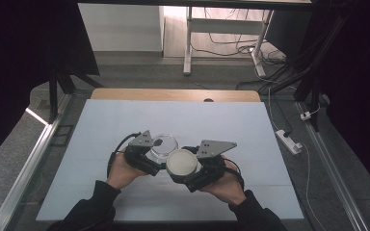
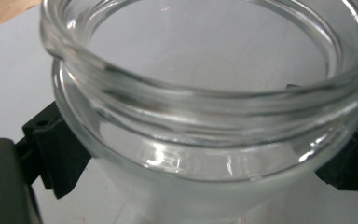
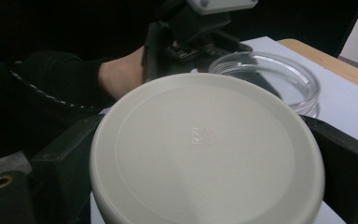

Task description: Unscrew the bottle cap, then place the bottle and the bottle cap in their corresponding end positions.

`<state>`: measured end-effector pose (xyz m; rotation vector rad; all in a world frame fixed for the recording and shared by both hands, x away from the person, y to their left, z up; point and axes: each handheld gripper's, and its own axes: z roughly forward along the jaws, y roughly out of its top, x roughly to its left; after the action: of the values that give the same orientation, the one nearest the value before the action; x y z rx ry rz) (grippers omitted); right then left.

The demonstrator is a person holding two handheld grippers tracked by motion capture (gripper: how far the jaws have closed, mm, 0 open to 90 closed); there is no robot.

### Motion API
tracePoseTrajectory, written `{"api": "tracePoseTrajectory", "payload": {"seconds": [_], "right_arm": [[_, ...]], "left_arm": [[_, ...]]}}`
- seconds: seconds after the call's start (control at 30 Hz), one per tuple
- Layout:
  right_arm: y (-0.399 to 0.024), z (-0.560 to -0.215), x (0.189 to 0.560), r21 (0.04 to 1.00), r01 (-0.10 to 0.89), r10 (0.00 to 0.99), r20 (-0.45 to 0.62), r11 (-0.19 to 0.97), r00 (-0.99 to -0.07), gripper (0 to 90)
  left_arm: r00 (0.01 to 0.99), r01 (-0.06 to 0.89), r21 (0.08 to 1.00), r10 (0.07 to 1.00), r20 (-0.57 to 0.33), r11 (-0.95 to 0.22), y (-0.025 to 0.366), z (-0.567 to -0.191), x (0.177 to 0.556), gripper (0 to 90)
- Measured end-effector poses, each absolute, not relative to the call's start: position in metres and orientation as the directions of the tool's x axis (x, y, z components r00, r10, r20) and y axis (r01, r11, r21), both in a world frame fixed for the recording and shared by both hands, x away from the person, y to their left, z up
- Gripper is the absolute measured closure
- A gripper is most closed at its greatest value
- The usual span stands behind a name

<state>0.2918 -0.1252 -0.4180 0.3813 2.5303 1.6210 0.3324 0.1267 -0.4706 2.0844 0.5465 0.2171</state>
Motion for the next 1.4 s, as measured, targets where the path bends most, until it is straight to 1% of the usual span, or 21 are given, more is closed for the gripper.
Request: {"api": "tracePoseTrajectory", "payload": {"seconds": [0.53,0.97,1.4], "right_arm": [[-0.127,-0.432,0.275,0.899,0.145,0.263,0.034,0.413,-0.964,6.8],[-0.131,-0.452,0.275,0.89,0.181,0.282,0.063,0.418,-0.957,6.8],[-0.132,-0.468,0.283,0.892,0.189,0.309,0.059,0.41,-0.949,6.8]], "left_arm": [[0.869,0.286,0.853,0.493,-0.039,-0.436,0.126,-0.459,0.344,7.6],[0.86,0.281,0.861,0.509,-0.029,-0.425,0.119,-0.452,0.357,7.5],[0.845,0.294,0.858,0.534,-0.027,-0.421,0.11,-0.453,0.384,7.5]]}}
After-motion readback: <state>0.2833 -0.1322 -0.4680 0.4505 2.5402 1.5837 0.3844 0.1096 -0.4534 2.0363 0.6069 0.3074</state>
